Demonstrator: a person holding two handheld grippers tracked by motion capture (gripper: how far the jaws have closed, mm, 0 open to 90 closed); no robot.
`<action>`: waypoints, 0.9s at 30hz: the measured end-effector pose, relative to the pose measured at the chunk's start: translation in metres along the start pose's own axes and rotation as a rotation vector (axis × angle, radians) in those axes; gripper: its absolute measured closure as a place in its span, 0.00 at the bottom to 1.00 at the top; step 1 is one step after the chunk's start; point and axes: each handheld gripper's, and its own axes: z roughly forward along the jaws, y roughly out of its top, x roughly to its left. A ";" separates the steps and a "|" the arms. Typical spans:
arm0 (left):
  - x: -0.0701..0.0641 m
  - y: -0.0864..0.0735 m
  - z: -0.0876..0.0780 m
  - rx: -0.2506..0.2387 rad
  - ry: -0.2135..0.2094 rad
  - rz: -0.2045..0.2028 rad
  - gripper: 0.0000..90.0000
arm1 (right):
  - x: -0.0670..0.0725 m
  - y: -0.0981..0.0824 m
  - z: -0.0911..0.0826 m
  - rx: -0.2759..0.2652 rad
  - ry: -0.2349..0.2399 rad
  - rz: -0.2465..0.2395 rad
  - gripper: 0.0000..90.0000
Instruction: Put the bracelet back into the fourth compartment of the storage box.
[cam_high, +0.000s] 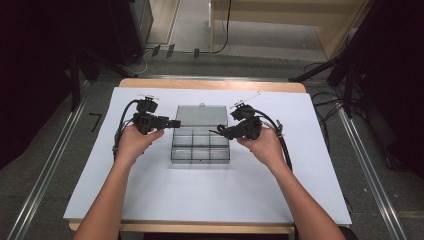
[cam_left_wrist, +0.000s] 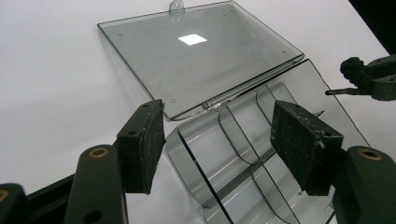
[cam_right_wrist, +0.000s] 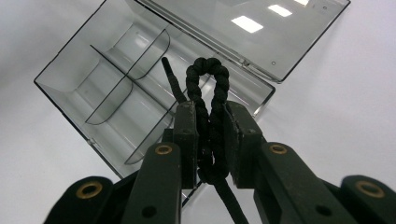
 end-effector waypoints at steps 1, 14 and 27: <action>0.000 0.000 0.000 0.000 0.000 0.000 0.40 | 0.000 0.000 0.000 0.001 0.002 -0.003 0.86; -0.001 0.000 -0.001 -0.005 -0.005 0.003 0.40 | 0.004 0.000 0.003 0.001 0.014 -0.010 0.86; -0.001 0.000 -0.002 -0.006 -0.005 0.005 0.40 | 0.007 -0.001 0.007 0.007 0.028 -0.016 0.86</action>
